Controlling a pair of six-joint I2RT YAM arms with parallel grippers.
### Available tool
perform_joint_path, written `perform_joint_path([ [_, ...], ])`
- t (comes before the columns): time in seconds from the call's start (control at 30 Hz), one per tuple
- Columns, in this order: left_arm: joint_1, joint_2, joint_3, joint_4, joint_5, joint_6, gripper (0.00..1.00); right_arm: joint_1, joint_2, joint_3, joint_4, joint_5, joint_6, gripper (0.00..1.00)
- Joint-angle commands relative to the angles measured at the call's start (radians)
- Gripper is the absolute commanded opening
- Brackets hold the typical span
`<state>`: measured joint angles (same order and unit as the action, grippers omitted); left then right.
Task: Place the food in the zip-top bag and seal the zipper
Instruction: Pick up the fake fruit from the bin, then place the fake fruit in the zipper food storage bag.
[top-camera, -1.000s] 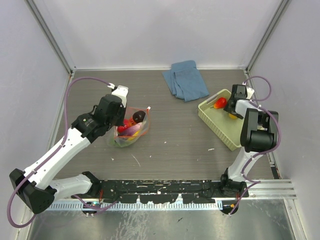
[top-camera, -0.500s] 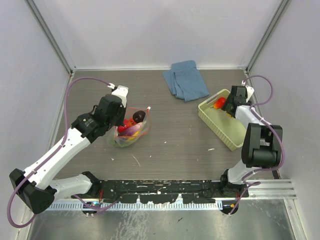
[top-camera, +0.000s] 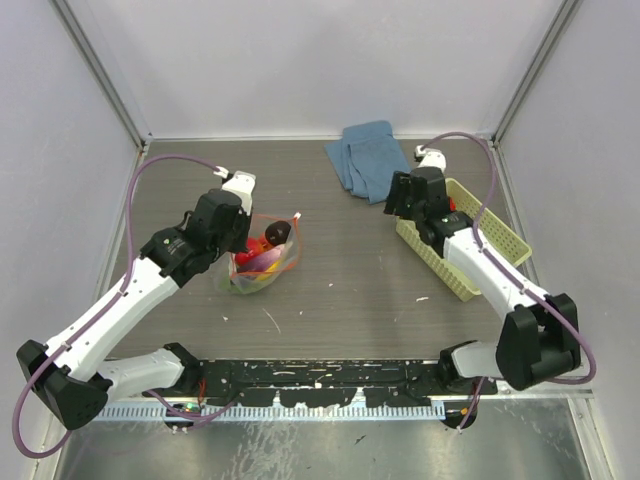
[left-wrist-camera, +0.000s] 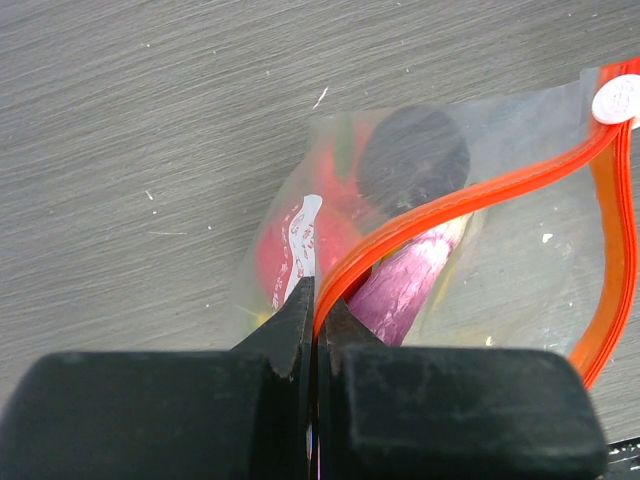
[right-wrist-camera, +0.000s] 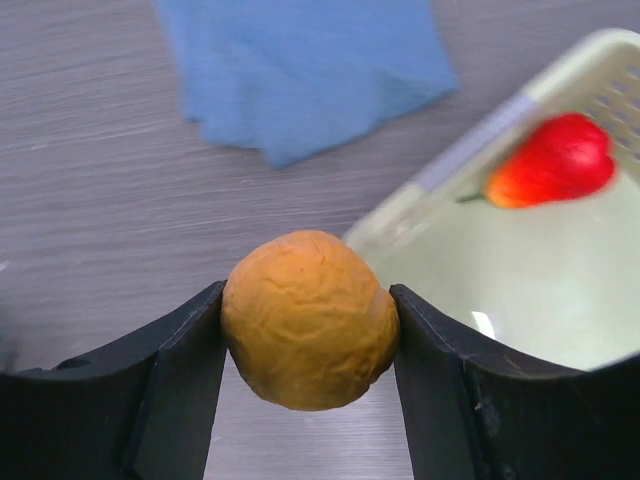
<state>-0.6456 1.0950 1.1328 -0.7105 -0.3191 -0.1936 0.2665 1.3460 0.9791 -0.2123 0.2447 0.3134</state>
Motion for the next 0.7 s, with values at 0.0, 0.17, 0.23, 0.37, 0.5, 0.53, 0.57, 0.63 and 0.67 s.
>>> perform_joint_path([
  [0.0, 0.004, -0.033, 0.033, 0.042, 0.003, -0.002, 0.0, 0.121, -0.092, 0.025, 0.127, -0.086, -0.029, 0.49],
  [0.17, 0.004, -0.036, 0.032, 0.043, 0.006, -0.003, 0.0, 0.247, -0.148, 0.014, 0.212, -0.126, -0.062, 0.49],
  [0.23, 0.004, -0.038, 0.033, 0.043, 0.006, -0.002, 0.0, 0.287, -0.173, 0.0, 0.26, -0.164, -0.063, 0.49],
  [0.37, 0.004, -0.042, 0.032, 0.042, 0.006, -0.001, 0.0, 0.356, -0.207, -0.031, 0.369, -0.264, -0.04, 0.49],
  [0.5, 0.004, -0.044, 0.031, 0.043, 0.008, 0.001, 0.0, 0.419, -0.213, -0.051, 0.469, -0.335, -0.03, 0.49],
  [0.53, 0.004, -0.044, 0.031, 0.043, 0.009, 0.0, 0.0, 0.432, -0.208, -0.054, 0.491, -0.35, -0.029, 0.49],
  [0.57, 0.004, -0.044, 0.031, 0.043, 0.01, 0.0, 0.0, 0.449, -0.204, -0.056, 0.51, -0.359, -0.026, 0.49],
  [0.63, 0.004, -0.044, 0.031, 0.043, 0.015, -0.001, 0.0, 0.476, -0.192, -0.057, 0.543, -0.391, -0.022, 0.49],
  [0.67, 0.004, -0.043, 0.03, 0.042, 0.017, -0.001, 0.0, 0.491, -0.186, -0.058, 0.562, -0.407, -0.021, 0.49],
])
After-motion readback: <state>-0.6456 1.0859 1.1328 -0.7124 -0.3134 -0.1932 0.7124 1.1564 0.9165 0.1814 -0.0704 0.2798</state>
